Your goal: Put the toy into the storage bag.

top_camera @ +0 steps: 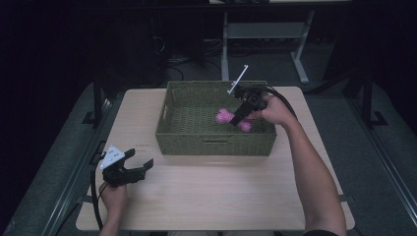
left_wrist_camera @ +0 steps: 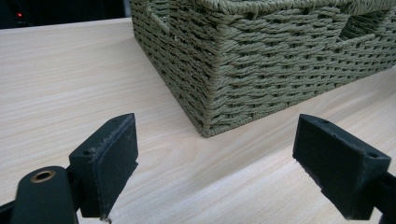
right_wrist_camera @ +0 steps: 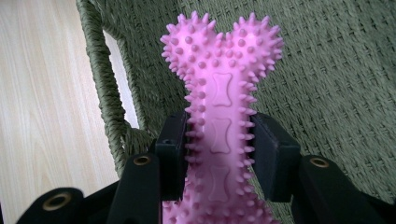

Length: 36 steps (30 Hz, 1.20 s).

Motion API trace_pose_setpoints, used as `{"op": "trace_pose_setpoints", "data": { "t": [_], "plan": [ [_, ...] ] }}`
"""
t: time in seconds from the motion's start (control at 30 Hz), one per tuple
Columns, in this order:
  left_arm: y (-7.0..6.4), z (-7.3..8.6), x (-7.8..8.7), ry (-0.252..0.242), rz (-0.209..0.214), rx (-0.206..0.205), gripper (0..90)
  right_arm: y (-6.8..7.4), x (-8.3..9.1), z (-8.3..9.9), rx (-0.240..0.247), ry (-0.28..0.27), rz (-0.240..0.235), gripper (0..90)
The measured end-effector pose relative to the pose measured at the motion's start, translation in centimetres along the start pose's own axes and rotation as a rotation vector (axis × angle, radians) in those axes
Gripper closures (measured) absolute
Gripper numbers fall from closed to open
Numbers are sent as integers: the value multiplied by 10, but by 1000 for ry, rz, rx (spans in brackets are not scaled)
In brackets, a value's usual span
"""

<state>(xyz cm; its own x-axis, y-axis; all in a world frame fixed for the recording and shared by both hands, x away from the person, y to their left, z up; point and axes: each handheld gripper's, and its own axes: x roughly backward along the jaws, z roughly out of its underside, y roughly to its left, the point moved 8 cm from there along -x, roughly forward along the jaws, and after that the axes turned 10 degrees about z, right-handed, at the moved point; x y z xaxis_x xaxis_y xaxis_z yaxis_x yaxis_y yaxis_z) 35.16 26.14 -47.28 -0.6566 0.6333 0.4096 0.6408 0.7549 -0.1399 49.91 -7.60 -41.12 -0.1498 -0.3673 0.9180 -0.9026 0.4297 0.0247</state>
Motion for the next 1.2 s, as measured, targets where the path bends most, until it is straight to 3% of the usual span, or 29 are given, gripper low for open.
{"op": "trace_pose_setpoints", "data": {
  "t": [1.2],
  "plan": [
    [0,0,0,-1,0,-3,136,-1,-17,9,-24,6,-33,578]
  ]
}}
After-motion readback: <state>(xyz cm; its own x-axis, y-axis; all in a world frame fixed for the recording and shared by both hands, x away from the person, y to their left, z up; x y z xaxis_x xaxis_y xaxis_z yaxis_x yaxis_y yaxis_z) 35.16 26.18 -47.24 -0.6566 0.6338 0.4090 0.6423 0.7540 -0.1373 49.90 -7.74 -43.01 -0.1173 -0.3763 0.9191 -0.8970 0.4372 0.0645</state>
